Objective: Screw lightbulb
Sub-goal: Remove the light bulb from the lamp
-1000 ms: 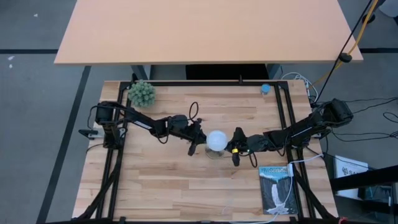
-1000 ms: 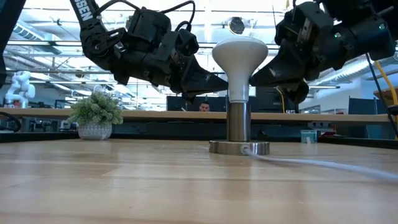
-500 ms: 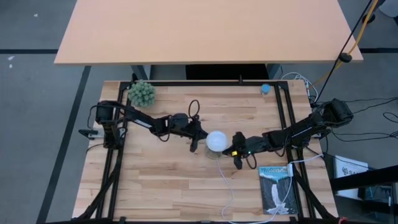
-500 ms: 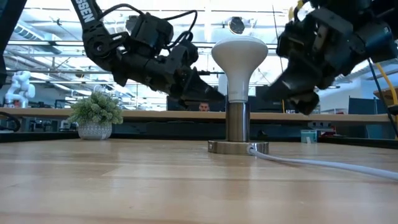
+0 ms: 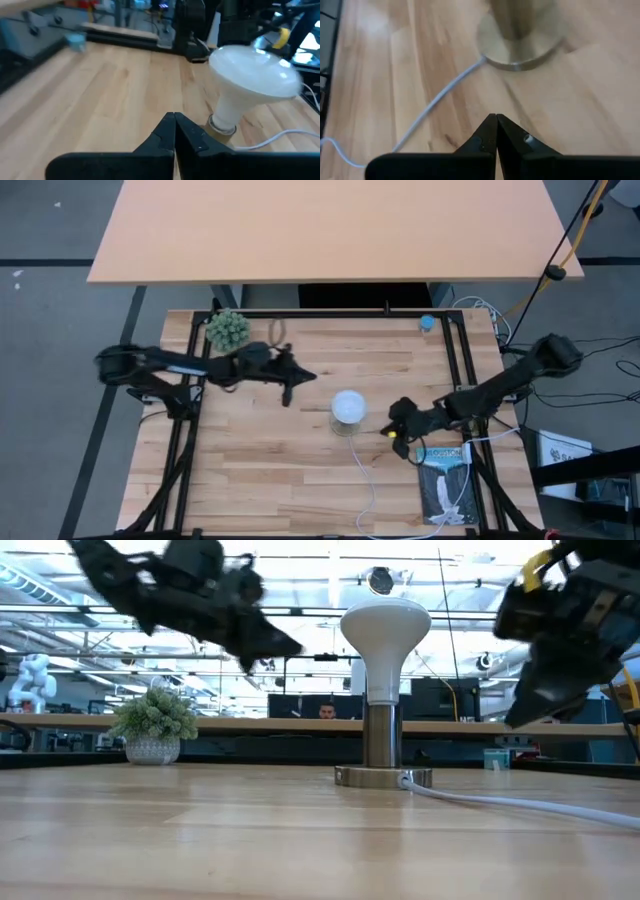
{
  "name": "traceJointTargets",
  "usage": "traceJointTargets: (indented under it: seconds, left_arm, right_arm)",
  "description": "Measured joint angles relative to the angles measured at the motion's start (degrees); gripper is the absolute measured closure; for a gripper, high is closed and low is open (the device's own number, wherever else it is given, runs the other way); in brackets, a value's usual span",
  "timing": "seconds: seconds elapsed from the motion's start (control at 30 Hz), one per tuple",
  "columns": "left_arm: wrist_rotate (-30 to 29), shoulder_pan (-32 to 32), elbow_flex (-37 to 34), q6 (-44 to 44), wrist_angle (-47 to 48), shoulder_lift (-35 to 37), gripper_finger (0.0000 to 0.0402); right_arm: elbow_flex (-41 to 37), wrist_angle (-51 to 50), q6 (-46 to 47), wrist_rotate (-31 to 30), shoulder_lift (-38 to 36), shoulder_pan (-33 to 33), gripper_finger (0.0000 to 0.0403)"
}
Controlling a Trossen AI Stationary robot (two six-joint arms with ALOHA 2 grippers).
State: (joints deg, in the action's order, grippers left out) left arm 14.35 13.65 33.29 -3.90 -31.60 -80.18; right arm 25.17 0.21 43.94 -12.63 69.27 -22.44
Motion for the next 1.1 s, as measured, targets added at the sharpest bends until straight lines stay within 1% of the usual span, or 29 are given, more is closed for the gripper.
traceJointTargets:
  seconds: [0.13,0.3,0.4,0.6,0.8,0.97,1.1]
  left_arm:
    - [-2.85,-0.78,-7.49,-1.26,2.73,11.92,0.0402]
    - [-3.26,-3.54,-15.59,-5.23,4.54,25.05,0.0402]
    - [-5.57,-5.82,-17.4,-6.1,7.31,32.05,0.0402]
    - [-12.88,-11.13,-17.56,-5.95,19.43,42.44,0.0402]
    - [-20.48,-16.51,-16.58,-9.18,31.17,47.62,0.0402]
    - [-25.13,-21.13,-12.23,-11.09,38.63,47.59,0.0402]
    - [-32.21,-25.17,-8.3,-12.34,43.82,47.06,0.0402]
  right_arm:
    - [0.0,-9.09,0.4,-7.0,-9.06,-3.3,0.0403]
    - [0.0,-18.46,0.36,-15.67,-20.19,-7.11,0.0403]
    - [0.0,-21.41,-0.31,-19.03,-25.3,-8.73,0.0403]
    - [0.0,-23.38,-3.72,-20.57,-31.96,-9.98,0.0403]
    - [0.0,-26.24,-4.14,-20.45,-36.93,-9.96,0.0403]
    - [0.0,-27.6,-5.07,-20.43,-40.97,-9.91,0.0403]
    - [0.0,-29.42,-6.21,-20.41,-43.51,-9.91,0.0403]
